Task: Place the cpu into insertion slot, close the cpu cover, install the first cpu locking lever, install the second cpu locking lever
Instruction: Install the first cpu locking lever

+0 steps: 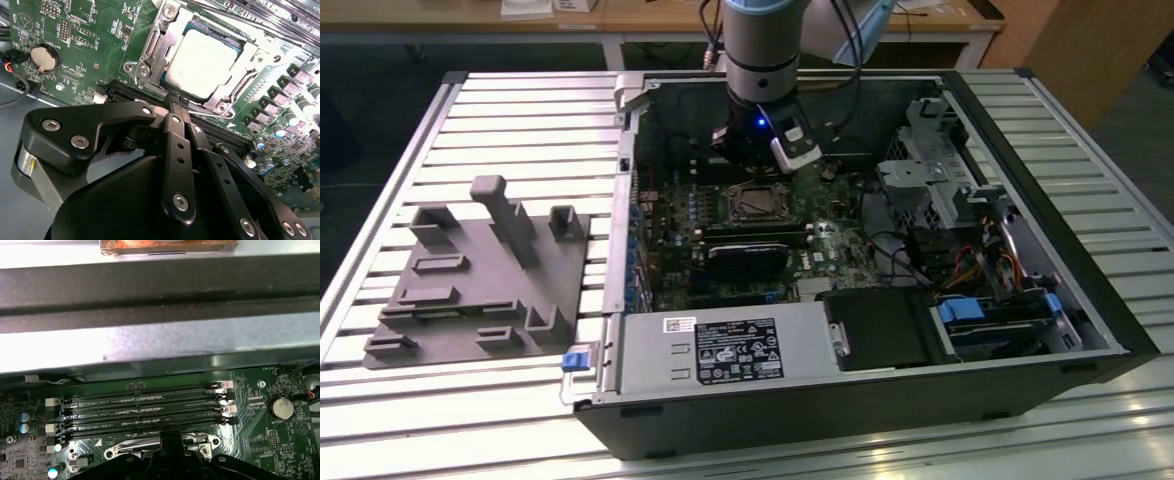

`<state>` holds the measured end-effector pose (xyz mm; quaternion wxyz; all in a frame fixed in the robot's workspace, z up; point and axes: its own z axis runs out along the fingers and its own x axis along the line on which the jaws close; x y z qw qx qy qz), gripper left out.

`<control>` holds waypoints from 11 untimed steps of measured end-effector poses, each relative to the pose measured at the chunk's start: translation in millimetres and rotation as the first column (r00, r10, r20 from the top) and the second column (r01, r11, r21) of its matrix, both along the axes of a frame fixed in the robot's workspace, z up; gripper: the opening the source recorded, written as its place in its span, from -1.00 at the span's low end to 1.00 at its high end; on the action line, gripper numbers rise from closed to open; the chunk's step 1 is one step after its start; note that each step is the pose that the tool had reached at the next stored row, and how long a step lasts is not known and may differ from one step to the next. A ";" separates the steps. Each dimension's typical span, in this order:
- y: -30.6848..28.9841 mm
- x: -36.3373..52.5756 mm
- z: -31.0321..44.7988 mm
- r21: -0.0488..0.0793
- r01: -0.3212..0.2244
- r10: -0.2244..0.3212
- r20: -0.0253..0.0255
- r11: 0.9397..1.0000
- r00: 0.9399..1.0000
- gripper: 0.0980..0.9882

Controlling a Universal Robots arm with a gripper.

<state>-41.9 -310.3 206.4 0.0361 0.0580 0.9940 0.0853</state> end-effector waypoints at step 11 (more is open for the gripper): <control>6.2 -0.4 -3.4 -0.002 0.001 -0.001 0.013 1.000 1.000 -0.98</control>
